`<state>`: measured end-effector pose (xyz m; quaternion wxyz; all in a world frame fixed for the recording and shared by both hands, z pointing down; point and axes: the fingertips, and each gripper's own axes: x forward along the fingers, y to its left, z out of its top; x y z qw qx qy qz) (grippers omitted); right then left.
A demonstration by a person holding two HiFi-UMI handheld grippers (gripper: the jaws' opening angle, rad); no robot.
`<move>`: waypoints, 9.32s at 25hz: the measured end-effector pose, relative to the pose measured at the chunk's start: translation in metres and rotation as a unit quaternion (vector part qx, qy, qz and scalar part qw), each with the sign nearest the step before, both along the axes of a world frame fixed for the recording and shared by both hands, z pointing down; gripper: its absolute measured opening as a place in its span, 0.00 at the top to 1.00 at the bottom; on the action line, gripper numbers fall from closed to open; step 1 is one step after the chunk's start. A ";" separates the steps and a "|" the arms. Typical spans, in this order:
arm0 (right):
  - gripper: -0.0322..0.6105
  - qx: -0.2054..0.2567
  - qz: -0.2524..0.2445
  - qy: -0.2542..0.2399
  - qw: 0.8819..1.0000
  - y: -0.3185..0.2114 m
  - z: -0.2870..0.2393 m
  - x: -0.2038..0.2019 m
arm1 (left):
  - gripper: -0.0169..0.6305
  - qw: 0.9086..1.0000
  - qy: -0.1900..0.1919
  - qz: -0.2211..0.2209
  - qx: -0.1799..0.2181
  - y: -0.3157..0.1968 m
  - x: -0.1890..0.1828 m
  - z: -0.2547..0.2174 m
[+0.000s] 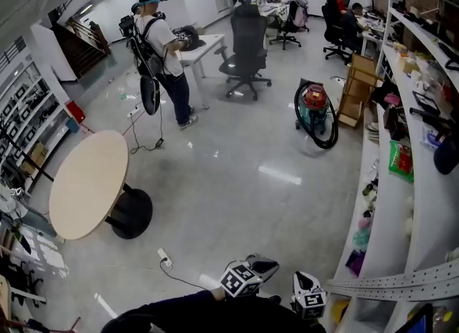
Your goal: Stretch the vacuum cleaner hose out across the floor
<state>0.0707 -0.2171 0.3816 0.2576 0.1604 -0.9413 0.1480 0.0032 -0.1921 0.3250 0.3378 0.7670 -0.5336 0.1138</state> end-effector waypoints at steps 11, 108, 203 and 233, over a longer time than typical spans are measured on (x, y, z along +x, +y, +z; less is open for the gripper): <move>0.93 0.022 -0.005 0.047 0.999 -0.092 -0.003 -0.123 | 0.92 0.998 0.046 -0.035 0.030 -0.087 -0.151 -0.001; 0.93 -0.015 0.060 0.109 0.992 -1.185 0.053 -0.665 | 0.69 0.991 -0.093 0.020 -0.098 -1.192 -0.805 0.198; 0.47 0.340 -0.253 0.247 0.871 -1.337 -0.014 -0.615 | 0.68 0.881 -0.240 0.380 0.148 -1.316 -0.589 0.013; 0.74 0.118 0.095 0.431 0.889 -1.170 0.018 -0.411 | 0.61 0.977 0.058 0.203 0.027 -1.133 -0.628 0.051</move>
